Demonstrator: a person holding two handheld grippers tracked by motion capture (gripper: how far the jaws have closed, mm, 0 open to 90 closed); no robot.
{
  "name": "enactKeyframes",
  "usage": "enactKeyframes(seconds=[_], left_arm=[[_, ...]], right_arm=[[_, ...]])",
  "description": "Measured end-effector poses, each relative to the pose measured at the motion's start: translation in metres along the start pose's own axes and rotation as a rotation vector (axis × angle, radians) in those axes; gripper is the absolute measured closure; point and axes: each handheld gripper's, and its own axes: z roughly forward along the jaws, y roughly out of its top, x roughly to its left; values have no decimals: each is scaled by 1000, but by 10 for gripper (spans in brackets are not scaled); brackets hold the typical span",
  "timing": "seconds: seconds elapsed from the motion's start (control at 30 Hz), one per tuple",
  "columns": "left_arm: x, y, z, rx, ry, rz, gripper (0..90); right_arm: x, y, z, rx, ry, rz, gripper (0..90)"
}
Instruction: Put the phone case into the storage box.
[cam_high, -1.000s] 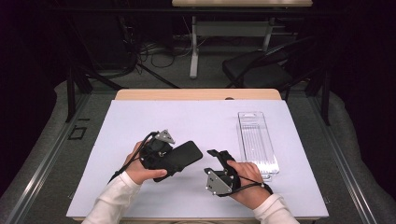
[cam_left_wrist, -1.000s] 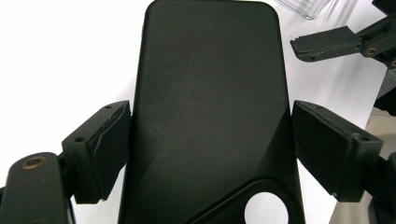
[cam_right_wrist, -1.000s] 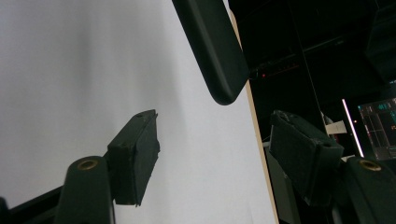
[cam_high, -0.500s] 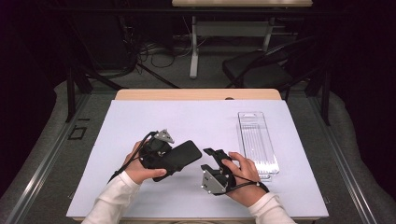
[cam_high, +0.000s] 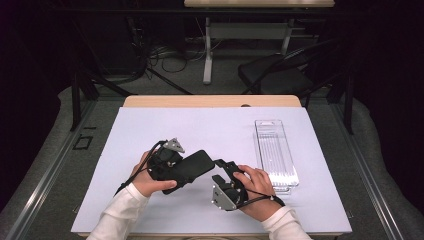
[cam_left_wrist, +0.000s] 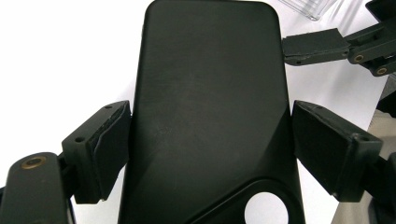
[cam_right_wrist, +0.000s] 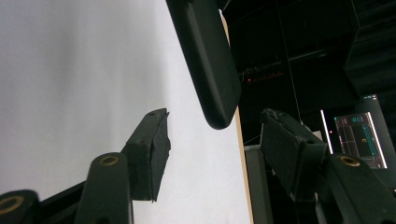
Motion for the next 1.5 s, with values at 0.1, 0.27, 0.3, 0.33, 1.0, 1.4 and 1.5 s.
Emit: enactKeyframes(seconds=[0.1,0.27,0.3,0.33,1.0,1.4,1.5], left_arm=[[-1,0,0,3,-1,1,151],[-1,0,0,6,-4,3,150],[-1,0,0,6,-4,3,151],[-1,0,0,6,-3,3,150],[-11,2,10,14,-44,18,151],[-23,5,14,16,-87,41,151],[-25,6,14,16,-97,49,151]], right_arm=[[2,-1,-1,2,-3,0,422],[3,-2,0,-7,-2,-12,428],[3,-1,0,2,-3,-16,427],[3,-1,0,-2,-3,-18,427],[8,3,3,-29,-12,-48,434],[13,4,3,-21,-35,-105,500],[14,4,3,-21,-44,-117,519]])
